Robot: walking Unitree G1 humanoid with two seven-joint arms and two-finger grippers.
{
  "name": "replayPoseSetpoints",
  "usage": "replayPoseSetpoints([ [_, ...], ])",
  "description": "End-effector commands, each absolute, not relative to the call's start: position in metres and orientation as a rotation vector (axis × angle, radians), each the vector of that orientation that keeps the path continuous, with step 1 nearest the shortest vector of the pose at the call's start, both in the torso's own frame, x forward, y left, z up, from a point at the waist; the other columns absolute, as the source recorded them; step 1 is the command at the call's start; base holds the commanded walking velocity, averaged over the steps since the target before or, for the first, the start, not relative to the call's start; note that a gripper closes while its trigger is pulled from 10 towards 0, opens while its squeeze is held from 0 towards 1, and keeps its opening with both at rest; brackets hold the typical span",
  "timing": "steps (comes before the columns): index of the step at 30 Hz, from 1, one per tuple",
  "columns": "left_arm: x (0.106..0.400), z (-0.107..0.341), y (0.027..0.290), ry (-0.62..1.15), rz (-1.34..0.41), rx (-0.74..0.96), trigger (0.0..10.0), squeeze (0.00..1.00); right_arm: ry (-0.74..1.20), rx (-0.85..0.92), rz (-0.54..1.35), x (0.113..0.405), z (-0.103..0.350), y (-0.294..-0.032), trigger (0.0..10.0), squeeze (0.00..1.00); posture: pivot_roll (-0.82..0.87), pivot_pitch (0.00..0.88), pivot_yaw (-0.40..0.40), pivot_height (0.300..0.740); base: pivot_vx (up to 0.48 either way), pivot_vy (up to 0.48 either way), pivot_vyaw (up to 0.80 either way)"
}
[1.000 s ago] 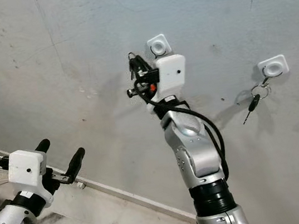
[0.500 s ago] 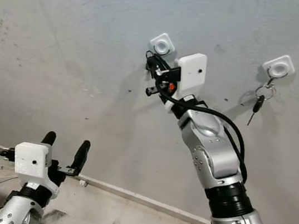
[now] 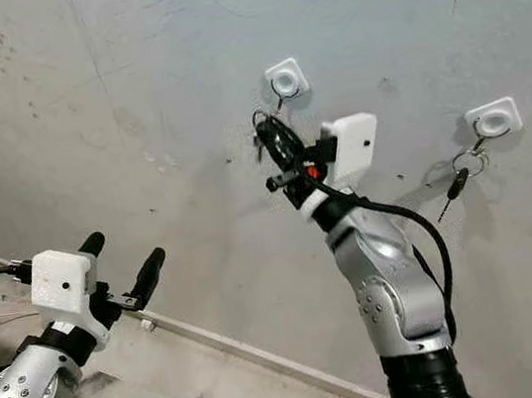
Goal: Hang keys on a hook
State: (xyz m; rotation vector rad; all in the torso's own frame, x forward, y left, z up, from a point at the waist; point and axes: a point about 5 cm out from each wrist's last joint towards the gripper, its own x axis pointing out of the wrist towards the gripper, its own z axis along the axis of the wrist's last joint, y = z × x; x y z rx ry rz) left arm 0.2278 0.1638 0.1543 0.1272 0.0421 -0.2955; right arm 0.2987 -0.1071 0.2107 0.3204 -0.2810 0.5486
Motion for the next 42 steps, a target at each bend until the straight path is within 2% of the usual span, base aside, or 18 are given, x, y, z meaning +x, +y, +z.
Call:
replayPoseSetpoints([
  [1,0.229,0.154,0.163,0.05,-0.3,0.129,10.0,0.0,-0.298,0.316,0.563,0.296,0.216,-0.109,10.0,0.0,0.33,0.031,-0.065,0.74,0.0,0.0,0.0],
  [17,0.231,0.155,0.161,0.05,-0.31,0.128,10.0,0.0,-0.289,0.327,0.471,0.303,0.212,-0.113,10.0,0.0,0.34,0.03,-0.057,0.74,0.0,0.0,0.0],
  [30,0.232,0.153,0.155,0.055,-0.335,0.122,10.0,0.0,-0.309,0.34,0.453,0.316,0.215,-0.101,10.0,0.0,0.33,0.031,-0.048,0.74,0.0,0.0,0.0],
  [42,0.235,0.152,0.152,0.058,-0.36,0.119,10.0,0.0,-0.343,0.356,0.384,0.317,0.218,-0.115,10.0,0.0,0.31,0.023,-0.031,0.74,0.0,0.0,0.0],
])
